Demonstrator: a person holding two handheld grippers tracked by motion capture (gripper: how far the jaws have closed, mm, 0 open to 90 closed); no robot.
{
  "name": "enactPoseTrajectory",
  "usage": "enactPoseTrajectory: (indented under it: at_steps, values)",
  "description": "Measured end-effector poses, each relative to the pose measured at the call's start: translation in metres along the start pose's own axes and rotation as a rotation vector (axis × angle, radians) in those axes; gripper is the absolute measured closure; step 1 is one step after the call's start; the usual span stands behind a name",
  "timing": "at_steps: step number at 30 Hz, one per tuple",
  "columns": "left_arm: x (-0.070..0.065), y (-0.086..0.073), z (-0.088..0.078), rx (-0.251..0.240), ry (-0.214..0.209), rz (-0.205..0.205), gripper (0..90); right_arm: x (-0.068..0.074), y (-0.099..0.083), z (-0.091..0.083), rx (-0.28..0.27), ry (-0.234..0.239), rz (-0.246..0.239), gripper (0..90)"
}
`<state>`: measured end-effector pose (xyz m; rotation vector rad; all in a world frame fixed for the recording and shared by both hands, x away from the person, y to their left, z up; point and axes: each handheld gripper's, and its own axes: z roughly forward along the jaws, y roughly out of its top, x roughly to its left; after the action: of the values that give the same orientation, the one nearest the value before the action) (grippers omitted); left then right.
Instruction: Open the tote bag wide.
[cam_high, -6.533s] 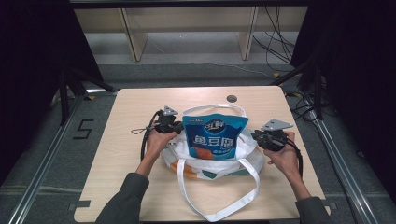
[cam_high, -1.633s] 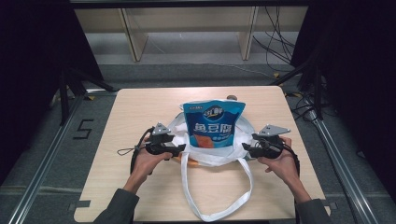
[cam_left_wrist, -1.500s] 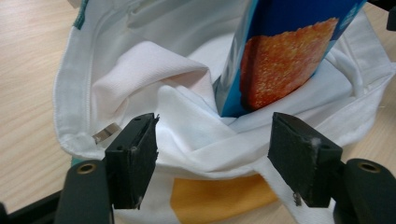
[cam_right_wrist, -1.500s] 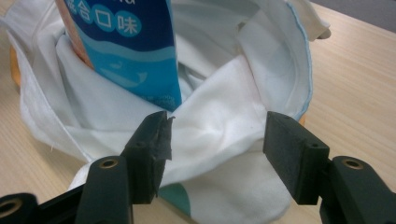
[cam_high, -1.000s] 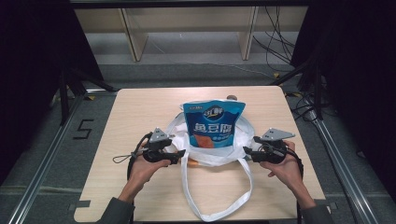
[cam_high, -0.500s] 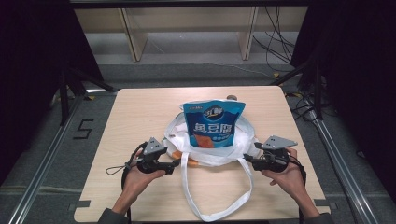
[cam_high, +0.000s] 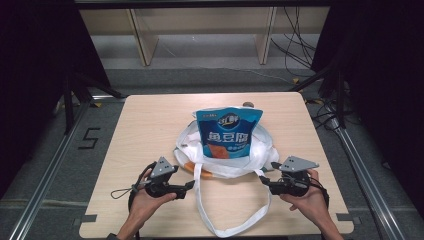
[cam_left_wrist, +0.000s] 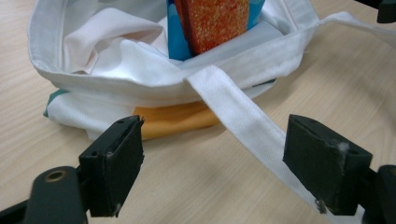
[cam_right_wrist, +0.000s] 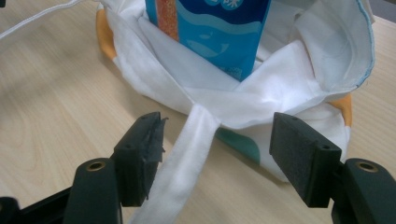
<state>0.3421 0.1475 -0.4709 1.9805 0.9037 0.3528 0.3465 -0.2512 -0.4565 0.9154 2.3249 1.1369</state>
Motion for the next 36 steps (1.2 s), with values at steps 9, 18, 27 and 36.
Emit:
enactPoseTrajectory:
  at_steps: [9, 18, 27, 36]
  values:
    - [-0.009, -0.012, -0.006, 0.032, -0.020, 0.024, 19.7, 0.007, -0.010, -0.005, 0.016, 0.013, 0.013, 34.8]
    - [-0.018, -0.021, -0.005, 0.015, -0.050, 0.019, 15.7, 0.020, -0.024, -0.012, 0.050, 0.022, 0.020, 34.1]
    - [-0.035, -0.031, -0.007, 0.044, -0.047, 0.070, 15.5, 0.029, -0.037, -0.019, 0.057, 0.021, -0.011, 34.0]
    - [-0.054, -0.040, -0.011, 0.053, -0.054, 0.088, 15.7, 0.040, -0.046, -0.032, 0.032, 0.027, -0.008, 34.0]
